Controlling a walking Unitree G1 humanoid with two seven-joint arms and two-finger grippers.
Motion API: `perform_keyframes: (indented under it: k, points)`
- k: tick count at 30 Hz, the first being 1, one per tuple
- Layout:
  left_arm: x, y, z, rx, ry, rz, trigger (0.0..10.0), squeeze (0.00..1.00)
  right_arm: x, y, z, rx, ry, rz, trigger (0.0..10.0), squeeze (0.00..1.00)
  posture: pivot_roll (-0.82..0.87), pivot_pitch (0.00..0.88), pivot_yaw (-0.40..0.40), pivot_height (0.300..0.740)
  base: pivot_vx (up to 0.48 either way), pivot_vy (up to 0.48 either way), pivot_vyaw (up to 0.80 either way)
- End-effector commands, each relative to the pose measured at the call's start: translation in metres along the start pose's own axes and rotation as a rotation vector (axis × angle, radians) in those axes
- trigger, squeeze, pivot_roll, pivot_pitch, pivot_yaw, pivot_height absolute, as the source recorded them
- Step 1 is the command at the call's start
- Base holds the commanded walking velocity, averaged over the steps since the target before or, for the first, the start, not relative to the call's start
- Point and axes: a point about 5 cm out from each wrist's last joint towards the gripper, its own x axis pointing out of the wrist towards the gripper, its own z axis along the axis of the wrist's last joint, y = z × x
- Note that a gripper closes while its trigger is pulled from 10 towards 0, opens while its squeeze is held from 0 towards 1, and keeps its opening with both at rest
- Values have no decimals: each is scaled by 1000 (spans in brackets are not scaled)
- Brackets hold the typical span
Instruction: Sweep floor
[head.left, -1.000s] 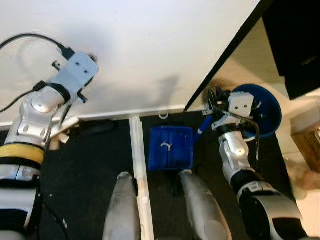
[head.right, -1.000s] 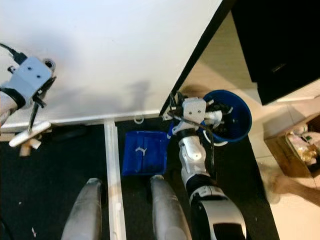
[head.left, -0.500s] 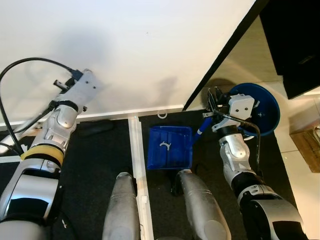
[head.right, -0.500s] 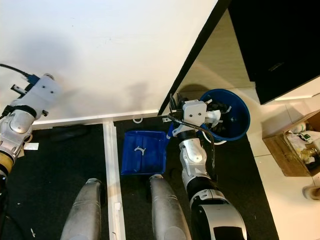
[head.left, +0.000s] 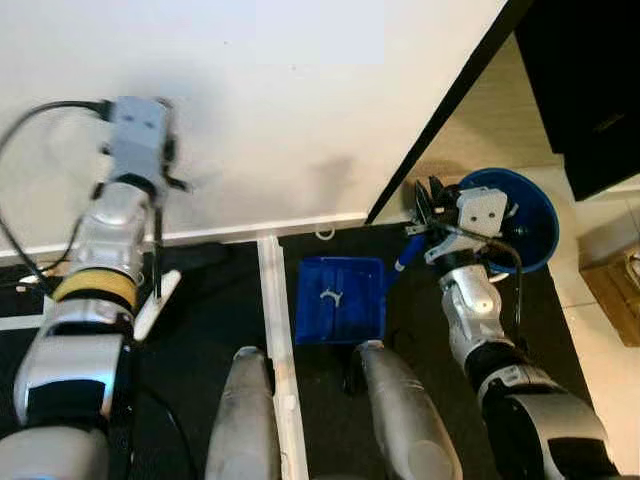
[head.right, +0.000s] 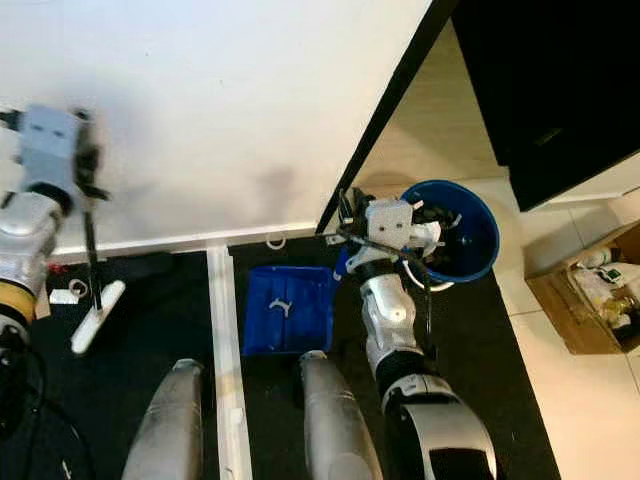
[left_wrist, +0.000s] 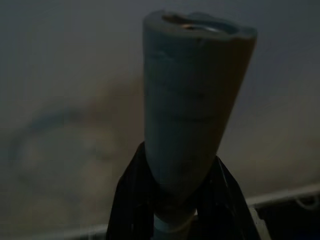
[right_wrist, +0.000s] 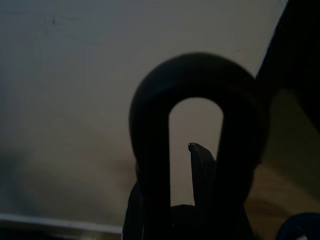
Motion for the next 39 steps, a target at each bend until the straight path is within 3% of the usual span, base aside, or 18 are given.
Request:
perform_keyframes:
  k: [1,4,5,8,9,11,20,21,26,28,31,35,39]
  points:
    - [-2,8,-10,-68,52,55,10000,0,-15,-7,-24,39,152,-23,10000,0,107,233,-113,740,0,0,0]
    - [1,4,-6,-63,48,39,10000,0,1,-17,-14,101,170,-70,10000,0,111,171,-104,740,0,0,0]
    - [3,2,-3,-59,64,34,10000,0,8,-24,-10,167,183,-118,10000,0,112,128,-102,740,0,0,0]
    - [5,2,-1,-60,79,30,10000,0,12,-28,-8,216,194,-148,10000,0,117,99,-100,740,0,0,0]
    - [8,6,6,-32,98,41,10000,0,20,-32,-3,269,205,-179,10000,0,151,0,-81,740,0,0,0]
    - [11,15,14,-10,132,60,10000,0,29,-34,5,315,210,-199,10000,0,132,0,-62,740,0,0,0]
    - [14,31,22,-31,160,95,10000,0,44,-33,18,342,222,-178,10000,0,103,0,-11,740,0,0,0]
    - [15,32,24,33,154,100,10000,0,45,-34,19,327,227,-164,10000,0,107,0,-5,740,0,0,0]
    - [17,33,35,86,142,105,10000,0,47,-38,24,347,207,-166,10000,0,113,0,13,740,0,0,0]
    - [20,32,42,147,136,112,10000,0,50,-36,27,325,199,-141,10000,0,113,0,23,740,0,0,0]
    - [22,36,52,91,118,141,10000,0,55,-35,35,356,159,-109,10000,0,110,0,38,740,0,0,0]
    - [22,34,49,117,126,163,10000,0,60,-35,43,330,148,-77,10000,0,107,0,33,740,0,0,0]
    - [21,36,49,71,117,183,10000,0,70,-34,62,329,72,-9,10000,0,111,0,17,740,0,0,0]
